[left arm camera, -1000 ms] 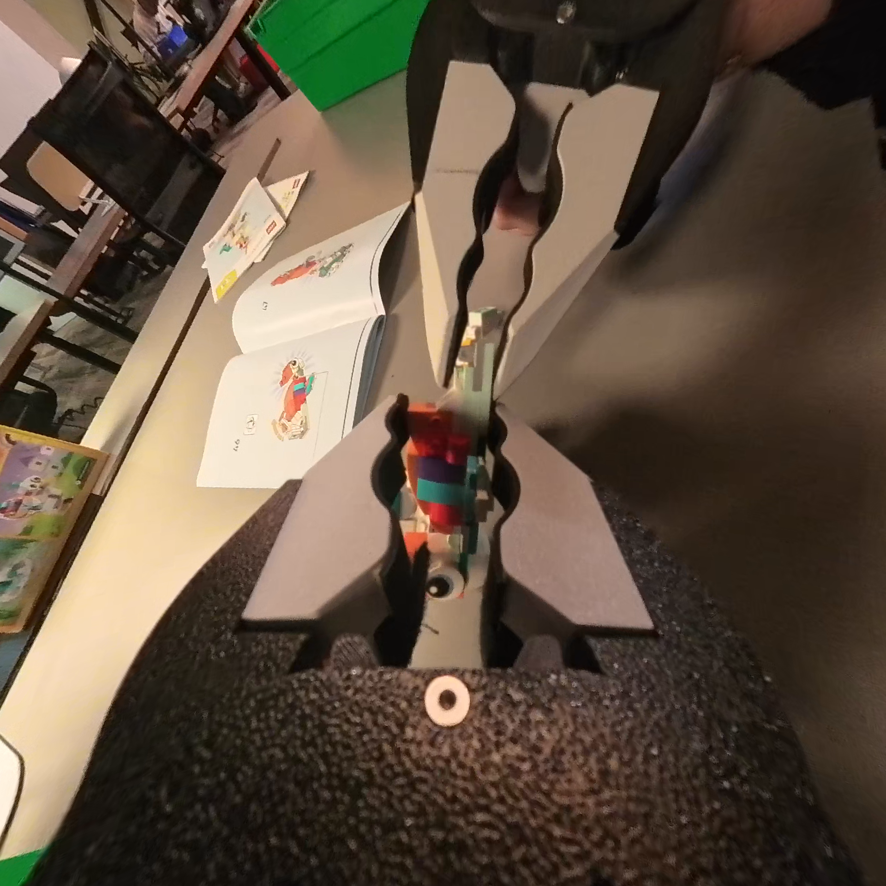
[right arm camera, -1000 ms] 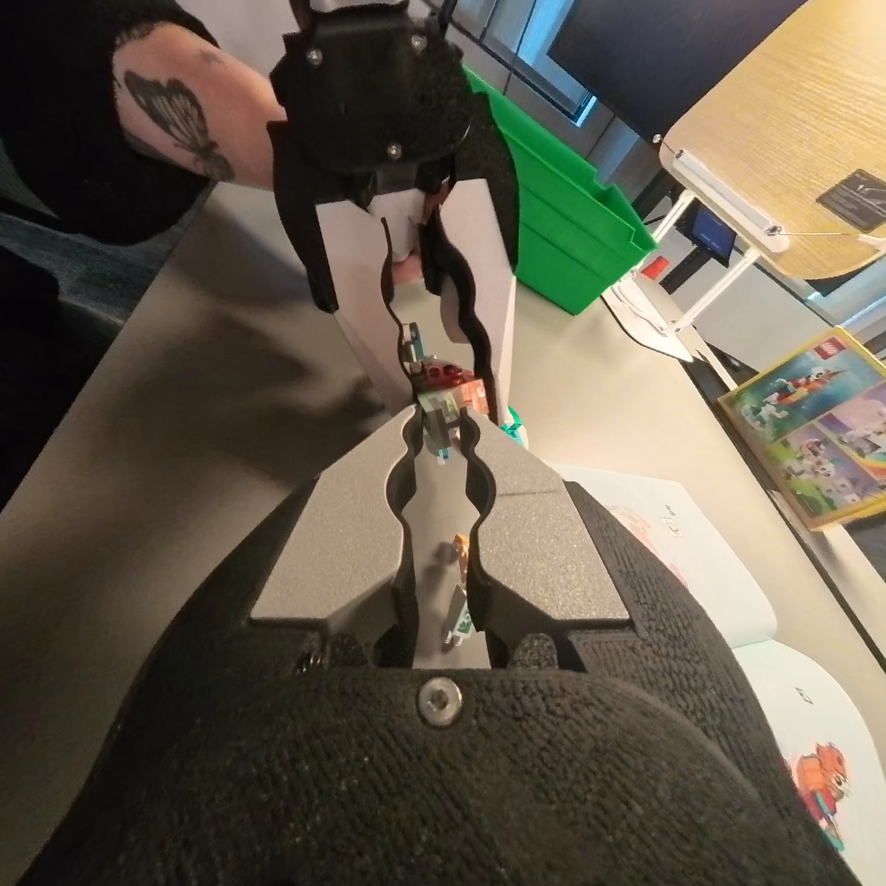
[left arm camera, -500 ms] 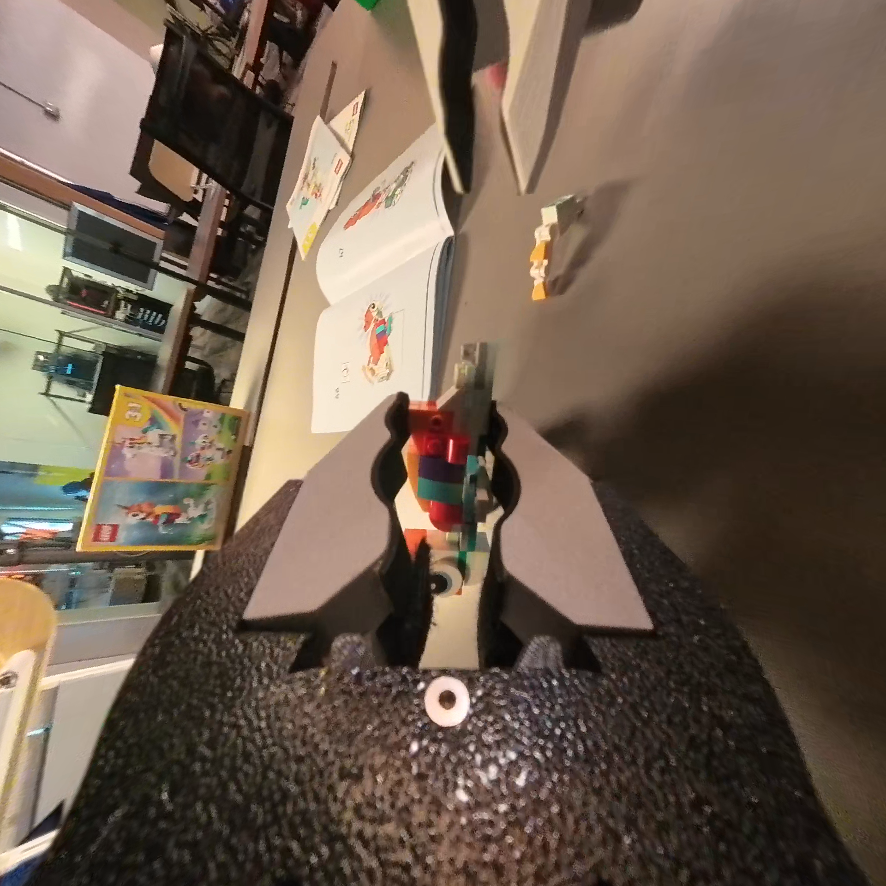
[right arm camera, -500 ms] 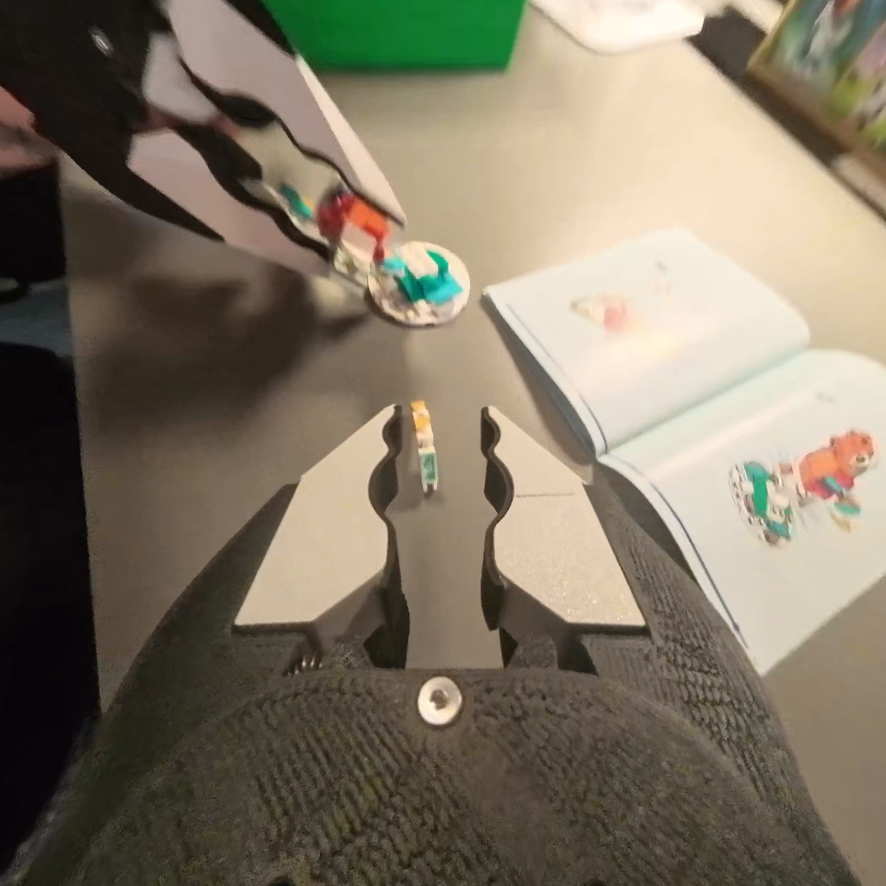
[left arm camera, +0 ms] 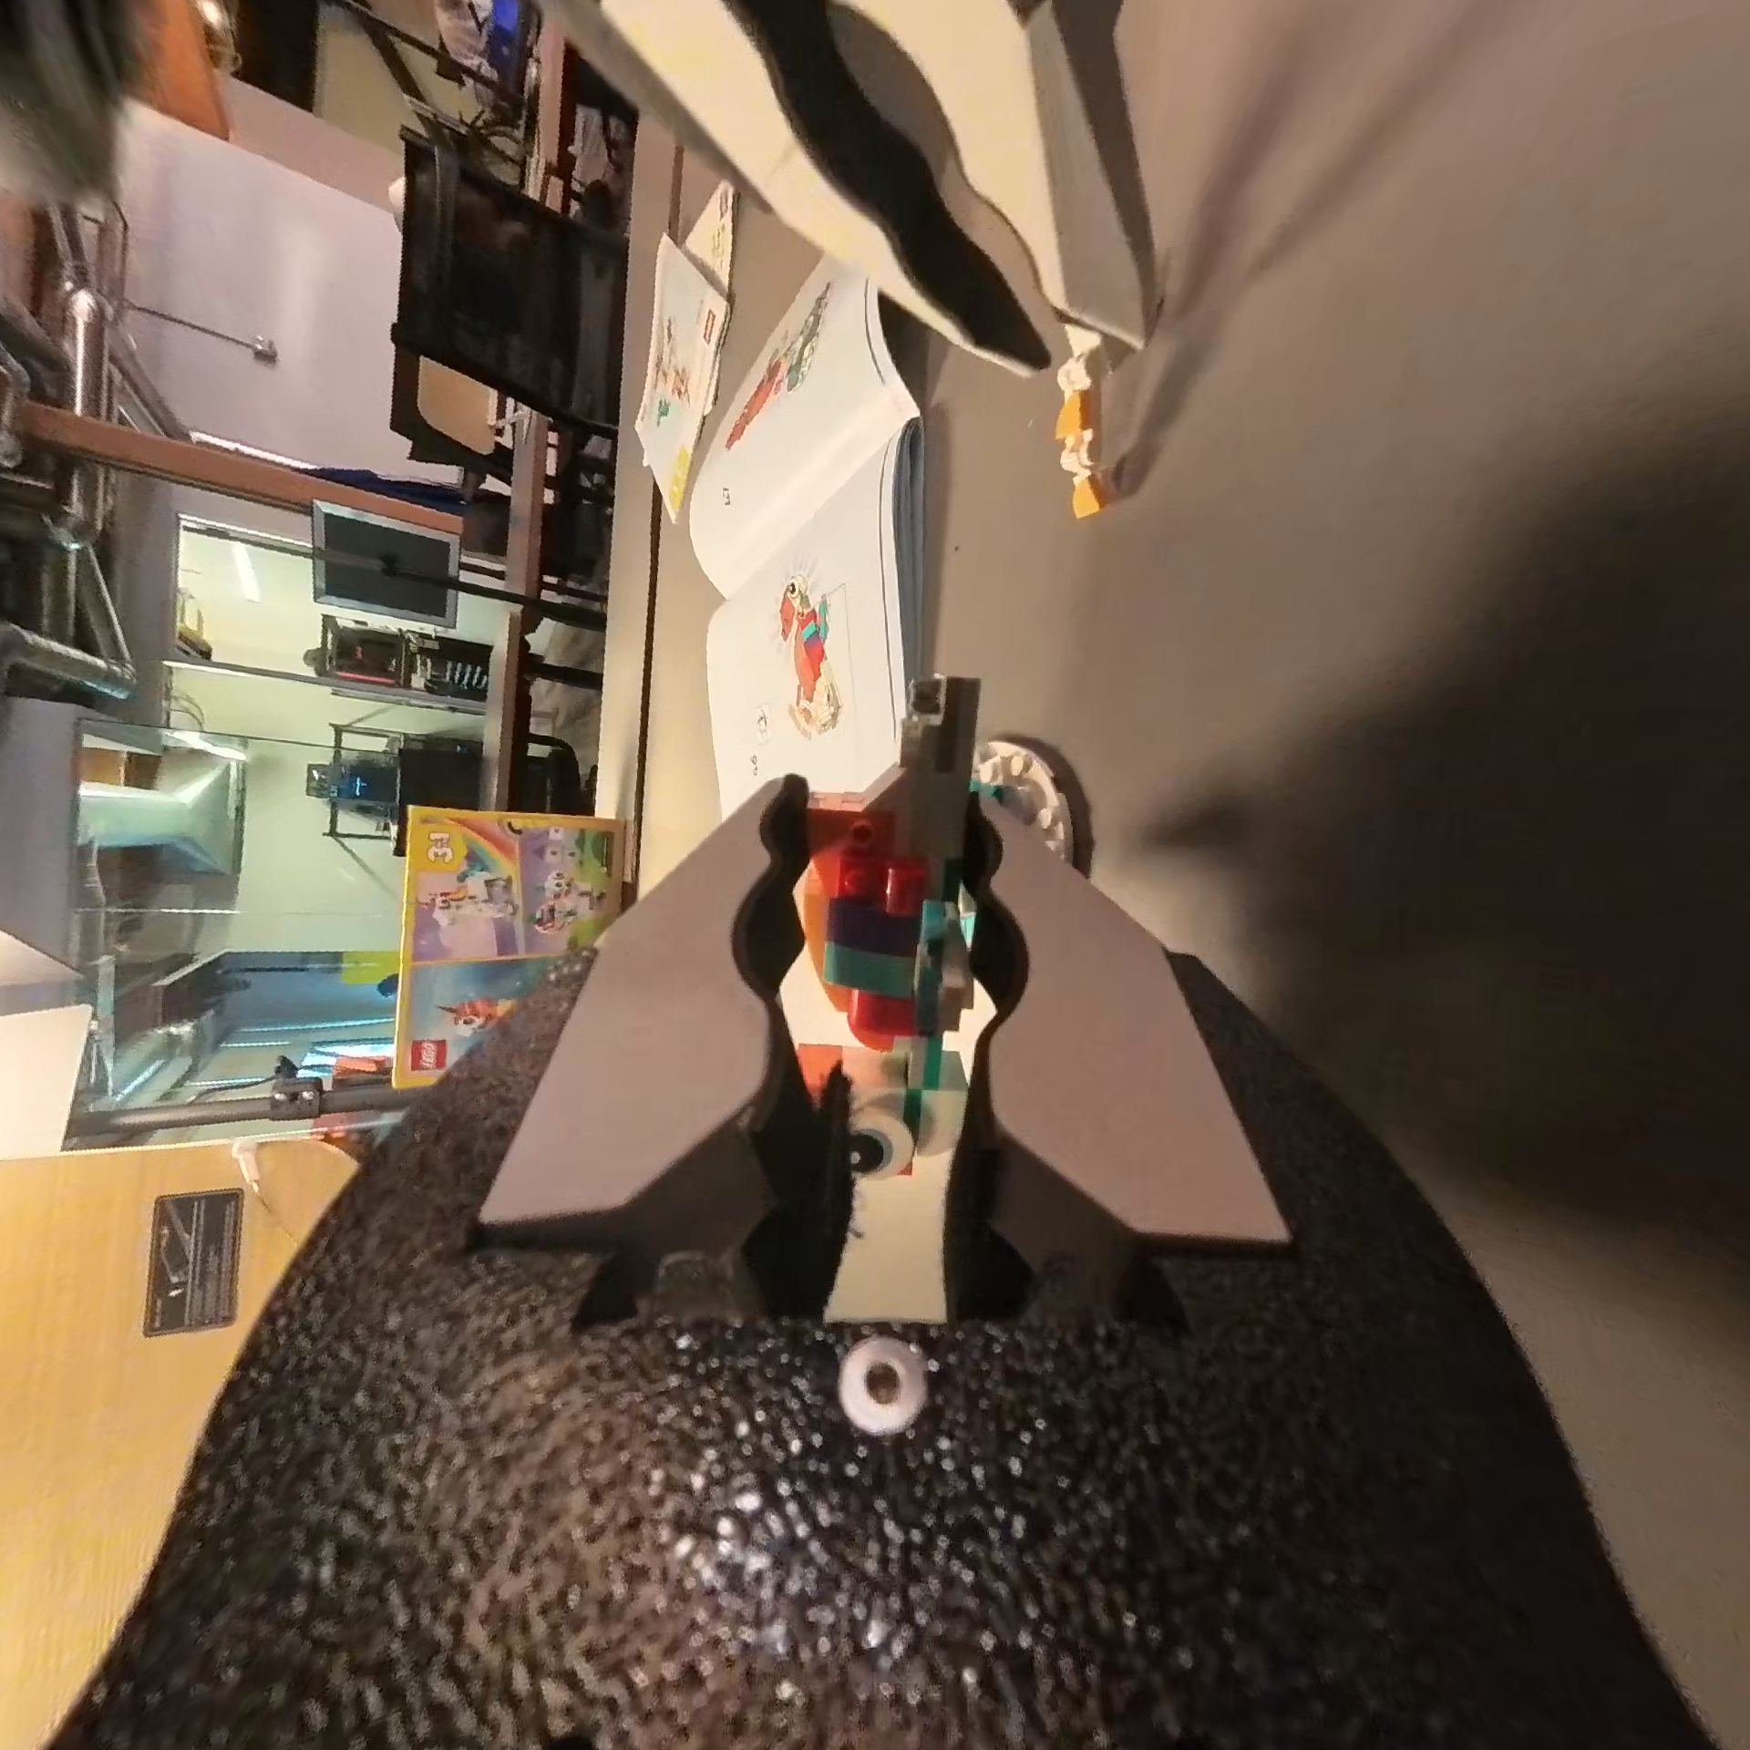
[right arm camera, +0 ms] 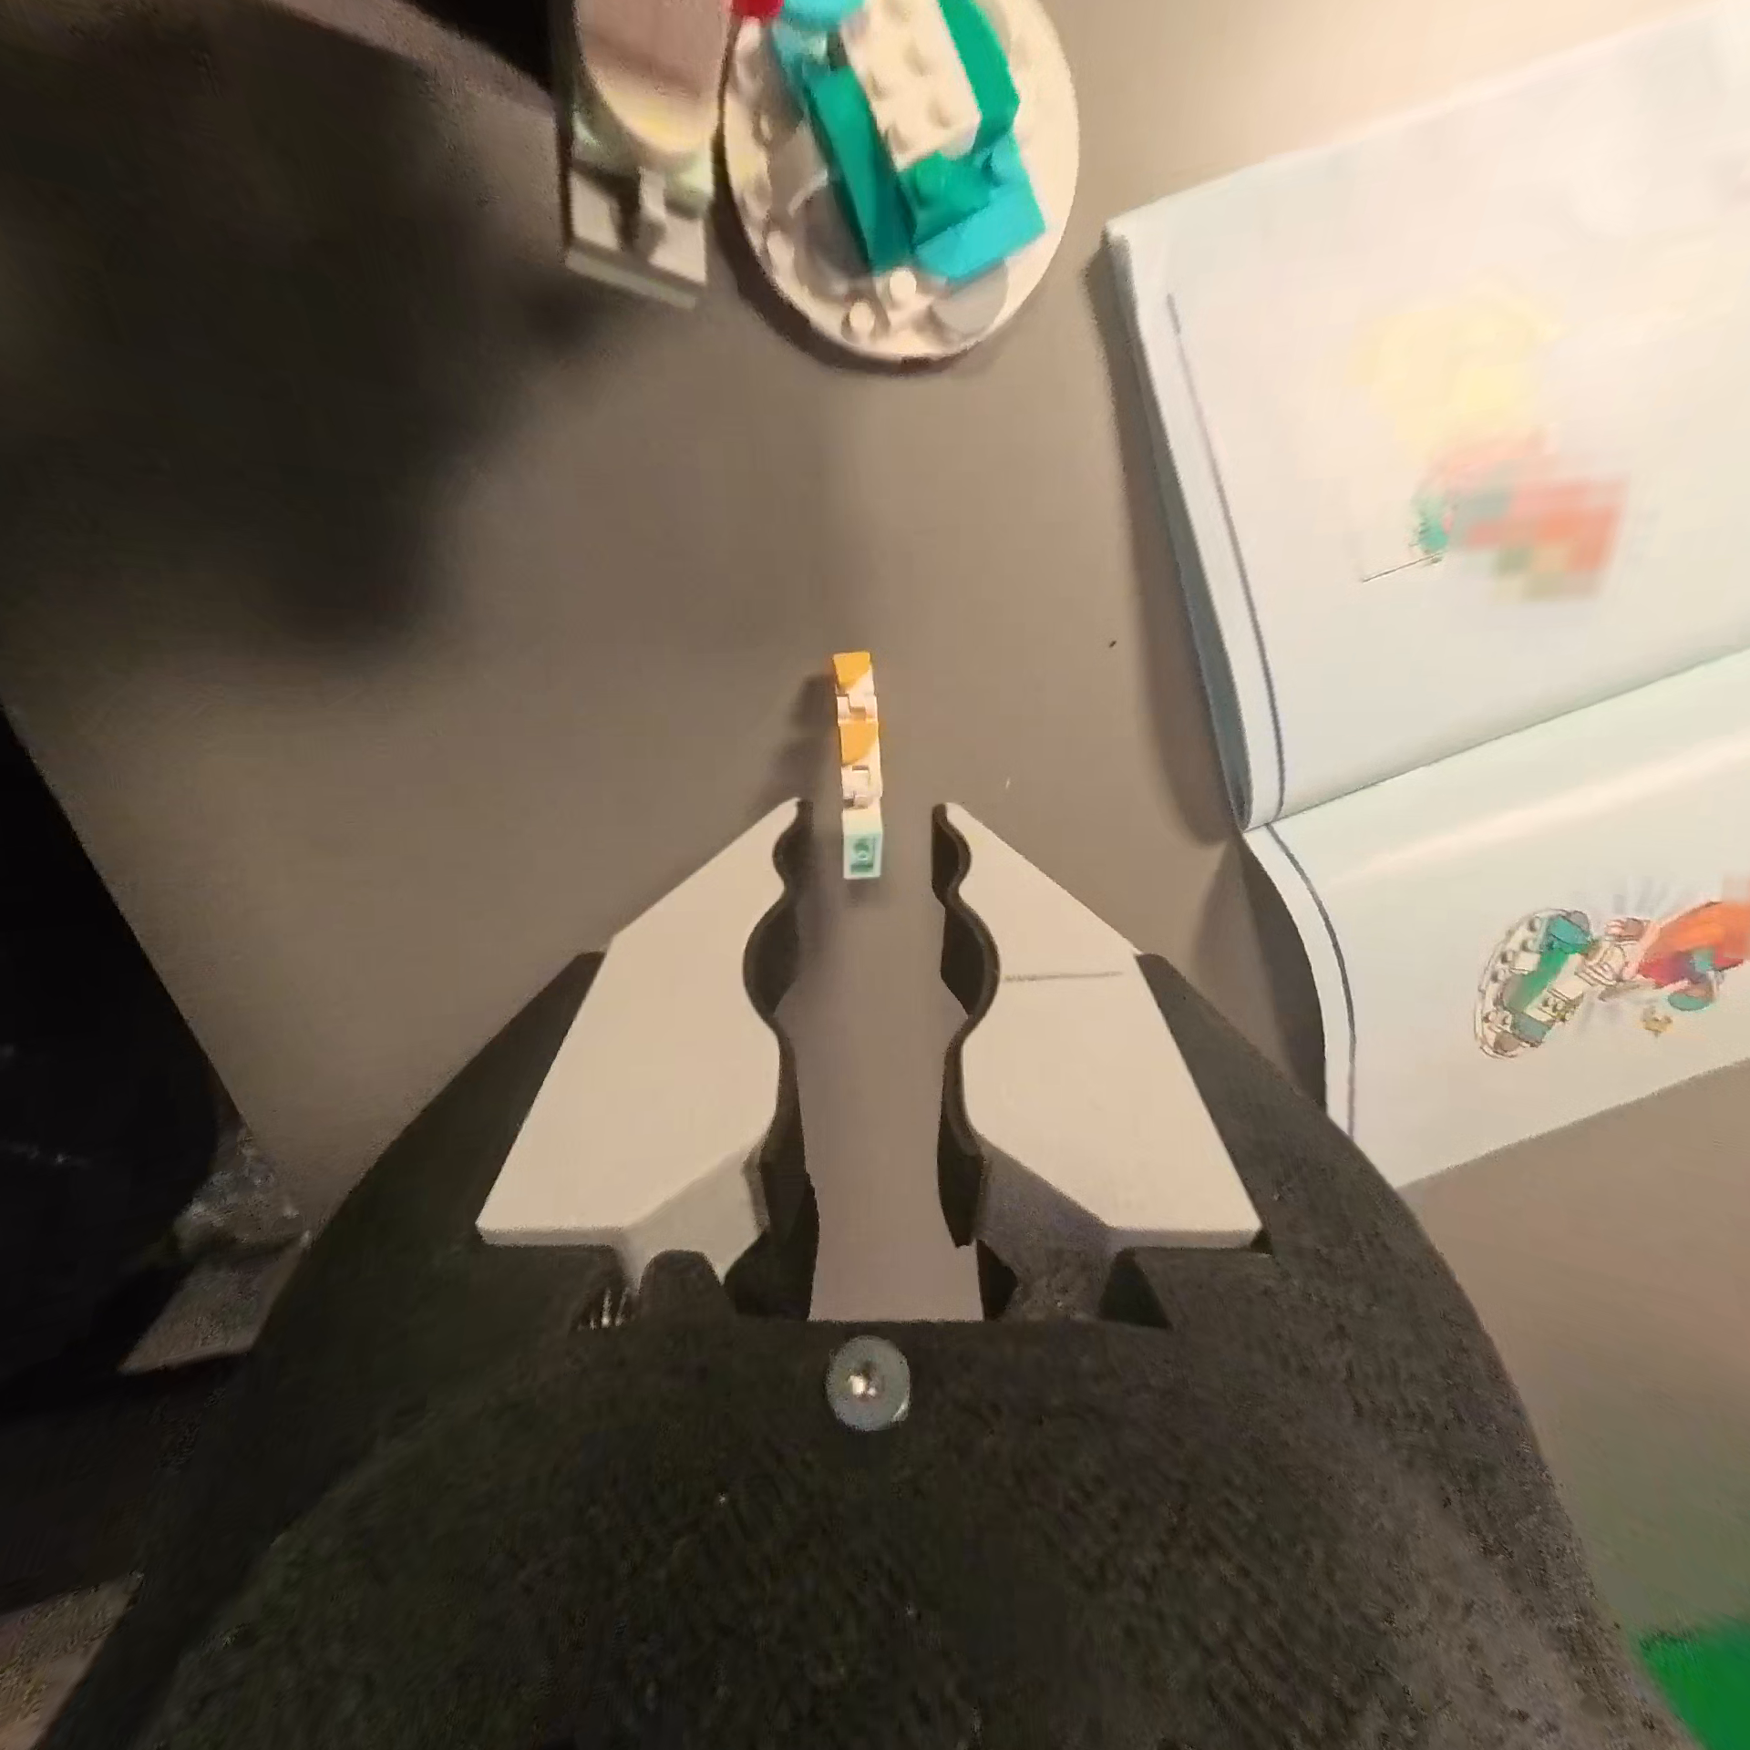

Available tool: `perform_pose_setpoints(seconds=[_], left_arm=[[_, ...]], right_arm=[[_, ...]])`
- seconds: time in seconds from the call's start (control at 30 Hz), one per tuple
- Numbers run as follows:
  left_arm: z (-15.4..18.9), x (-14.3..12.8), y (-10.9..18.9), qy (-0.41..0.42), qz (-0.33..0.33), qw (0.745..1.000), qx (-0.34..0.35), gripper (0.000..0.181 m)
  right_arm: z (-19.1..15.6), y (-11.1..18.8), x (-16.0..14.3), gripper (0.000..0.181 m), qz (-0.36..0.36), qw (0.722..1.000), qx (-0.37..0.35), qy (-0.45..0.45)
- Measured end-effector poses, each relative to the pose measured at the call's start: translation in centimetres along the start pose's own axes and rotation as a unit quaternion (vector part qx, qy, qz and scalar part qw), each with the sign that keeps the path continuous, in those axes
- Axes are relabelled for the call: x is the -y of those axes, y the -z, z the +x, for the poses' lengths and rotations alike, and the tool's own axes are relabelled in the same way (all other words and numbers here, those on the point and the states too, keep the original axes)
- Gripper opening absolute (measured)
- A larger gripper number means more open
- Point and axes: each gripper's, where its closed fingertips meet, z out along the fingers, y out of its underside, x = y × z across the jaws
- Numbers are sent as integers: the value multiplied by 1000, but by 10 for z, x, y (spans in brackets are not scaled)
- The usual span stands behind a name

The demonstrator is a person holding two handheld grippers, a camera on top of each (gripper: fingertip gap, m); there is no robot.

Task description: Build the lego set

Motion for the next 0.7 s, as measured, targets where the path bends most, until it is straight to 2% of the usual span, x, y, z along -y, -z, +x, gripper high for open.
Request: perform_pose_setpoints(seconds=[0.03,0.1,0.13,0.17,0.23,0.27,0.33,0.4,0.57,0.7], left_arm=[[0,0,0,-4,1,1000,0,30],[-1,1,0,-4,3,1000,0,30],[-3,1,0,-1,5,1000,2,30],[-6,1,1,4,5,1000,6,30],[-16,5,5,26,12,999,19,30],[-22,8,8,41,17,999,26,30],[-36,15,14,73,28,996,46,30],[-50,23,20,97,40,992,64,30],[-69,40,29,134,65,986,78,30],[-72,39,31,117,57,988,89,30]], right_arm=[[0,-3,-3,22,-19,1000,4,5],[1,-7,-8,6,-43,999,12,11],[3,-7,-8,6,-38,999,12,8],[5,-4,-1,6,-12,1000,10,-3],[11,18,33,6,115,992,5,-54],[15,39,56,6,207,974,1,-88],[17,86,94,6,382,910,23,-160],[6,115,114,6,480,852,76,-196],[-5,128,128,6,543,799,130,-222],[-6,125,124,5,530,815,122,-202]])
